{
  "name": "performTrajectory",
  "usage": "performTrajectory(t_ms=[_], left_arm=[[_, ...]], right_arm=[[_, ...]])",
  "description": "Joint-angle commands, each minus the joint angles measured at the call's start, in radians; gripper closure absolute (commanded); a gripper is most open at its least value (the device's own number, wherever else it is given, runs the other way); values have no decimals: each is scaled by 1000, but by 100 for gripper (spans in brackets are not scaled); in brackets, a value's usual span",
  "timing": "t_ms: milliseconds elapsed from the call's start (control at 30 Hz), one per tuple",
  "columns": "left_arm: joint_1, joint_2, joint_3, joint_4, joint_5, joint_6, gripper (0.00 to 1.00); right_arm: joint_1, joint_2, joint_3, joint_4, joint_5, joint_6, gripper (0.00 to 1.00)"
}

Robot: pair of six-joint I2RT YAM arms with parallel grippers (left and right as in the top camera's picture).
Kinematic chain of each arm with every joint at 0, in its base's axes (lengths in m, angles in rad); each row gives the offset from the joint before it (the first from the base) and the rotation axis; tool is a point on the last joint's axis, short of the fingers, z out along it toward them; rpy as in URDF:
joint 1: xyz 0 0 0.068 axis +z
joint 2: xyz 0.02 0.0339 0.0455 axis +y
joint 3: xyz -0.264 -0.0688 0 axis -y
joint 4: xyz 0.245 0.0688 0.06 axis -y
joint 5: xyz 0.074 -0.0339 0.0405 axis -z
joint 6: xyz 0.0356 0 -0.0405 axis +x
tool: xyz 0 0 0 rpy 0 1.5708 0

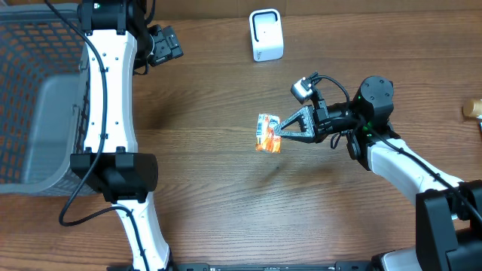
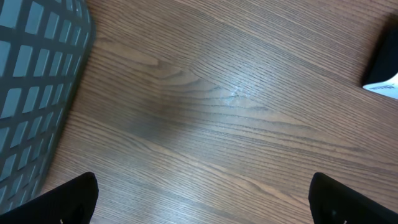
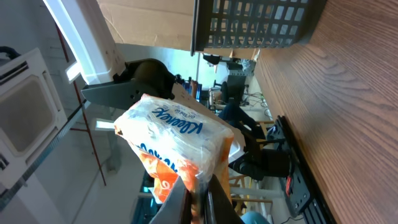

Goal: Scan the item barcode
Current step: 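Lift the Kleenex packet with the right gripper toward the scanner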

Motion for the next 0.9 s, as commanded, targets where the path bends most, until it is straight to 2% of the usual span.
performTrajectory(t_ms=[0, 267, 433, 633, 867], left_arm=[[3, -2, -2, 0, 5, 11, 0], [3, -2, -2, 0, 5, 11, 0], [3, -2, -2, 0, 5, 11, 0], [3, -2, -2, 0, 5, 11, 0], [3, -2, -2, 0, 5, 11, 0]], right_arm=[[-6, -5, 24, 4, -33, 4, 96], [-14, -5, 24, 26, -33, -186, 96], [-114, -5, 24, 3, -14, -181, 96], [-235, -4, 23, -116, 135, -183, 96], [-257, -2, 24, -102, 219, -238, 96]])
